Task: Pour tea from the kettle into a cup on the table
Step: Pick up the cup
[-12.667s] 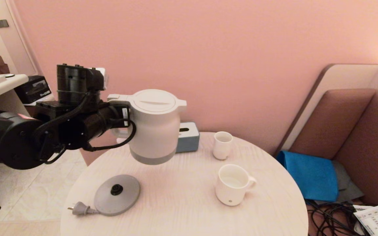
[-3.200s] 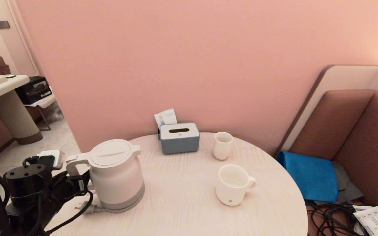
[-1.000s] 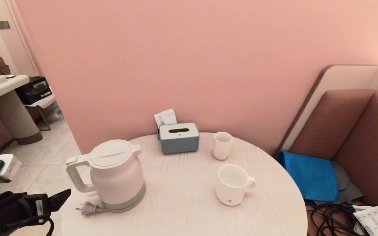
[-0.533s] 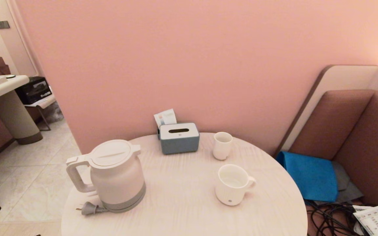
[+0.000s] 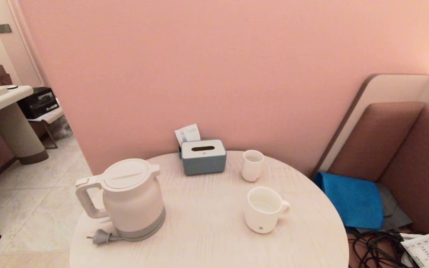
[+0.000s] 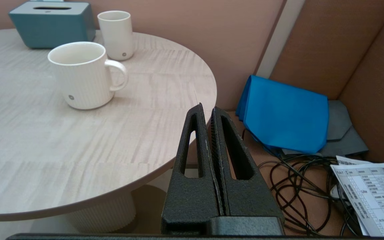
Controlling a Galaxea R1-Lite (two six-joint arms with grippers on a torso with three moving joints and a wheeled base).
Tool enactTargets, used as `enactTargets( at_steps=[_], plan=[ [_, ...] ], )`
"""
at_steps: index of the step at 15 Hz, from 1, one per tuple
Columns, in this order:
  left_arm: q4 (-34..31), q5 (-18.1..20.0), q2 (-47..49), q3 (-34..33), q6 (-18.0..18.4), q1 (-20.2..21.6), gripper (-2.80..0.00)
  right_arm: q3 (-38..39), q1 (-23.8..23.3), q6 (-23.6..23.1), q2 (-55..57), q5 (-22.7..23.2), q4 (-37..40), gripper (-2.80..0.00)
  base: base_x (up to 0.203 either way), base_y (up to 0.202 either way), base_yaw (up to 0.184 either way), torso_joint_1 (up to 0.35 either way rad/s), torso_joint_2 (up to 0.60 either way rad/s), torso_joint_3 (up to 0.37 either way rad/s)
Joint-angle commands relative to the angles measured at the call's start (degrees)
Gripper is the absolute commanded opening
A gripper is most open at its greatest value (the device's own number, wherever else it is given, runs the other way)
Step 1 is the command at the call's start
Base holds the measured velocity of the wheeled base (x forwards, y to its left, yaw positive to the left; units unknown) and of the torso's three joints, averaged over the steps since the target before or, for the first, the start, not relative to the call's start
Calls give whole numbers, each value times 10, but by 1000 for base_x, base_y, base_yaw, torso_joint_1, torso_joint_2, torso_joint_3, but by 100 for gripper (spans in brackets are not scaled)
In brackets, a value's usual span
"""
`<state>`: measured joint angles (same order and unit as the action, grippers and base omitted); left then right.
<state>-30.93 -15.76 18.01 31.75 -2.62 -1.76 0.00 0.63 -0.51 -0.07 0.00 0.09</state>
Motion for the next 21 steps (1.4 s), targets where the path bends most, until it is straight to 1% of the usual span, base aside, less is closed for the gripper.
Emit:
enactTargets(
  at_steps=[1, 3, 4, 6, 7, 8, 12, 13, 18, 19, 21],
  plan=[
    [-47, -2, -74, 19, 7, 24, 0, 0, 0, 0, 1, 0, 0, -280, 0, 0, 0, 0, 0, 0],
    [-57, -1, -99, 21, 11, 24, 0, 0, 0, 0, 1, 0, 0, -280, 0, 0, 0, 0, 0, 0],
    [-54, 8, -120, 13, 20, 23, 0, 0, 1, 0, 1, 0, 0, -280, 0, 0, 0, 0, 0, 0],
    [-24, 85, -171, -22, 43, 22, 0, 0, 0, 0, 1, 0, 0, -280, 0, 0, 0, 0, 0, 0],
    [2, 109, -180, -49, 48, 21, 0, 0, 0, 0, 1, 0, 0, -280, 0, 0, 0, 0, 0, 0],
    [34, 118, -180, -66, 44, 21, 0, 0, 0, 0, 1, 0, 0, -280, 0, 0, 0, 0, 0, 0],
    [155, 125, -180, -175, 41, 21, 0, 0, 0, 0, 1, 0, 0, -280, 0, 0, 0, 0, 0, 0],
    [173, 126, -180, -195, 42, 21, 0, 0, 0, 0, 1, 0, 0, -280, 0, 0, 0, 0, 0, 0],
    [235, 135, -180, -276, 43, 21, 0, 0, 0, 0, 1, 0, 0, -280, 0, 0, 0, 0, 0, 0],
    [249, 144, -180, -283, 40, 21, 0, 0, 0, 0, 1, 0, 0, -280, 0, 0, 0, 0, 0, 0],
    [251, 152, -180, -296, 38, 21, 0, 0, 0, 0, 1, 0, 0, -280, 0, 0, 0, 0, 0, 0]
  ],
)
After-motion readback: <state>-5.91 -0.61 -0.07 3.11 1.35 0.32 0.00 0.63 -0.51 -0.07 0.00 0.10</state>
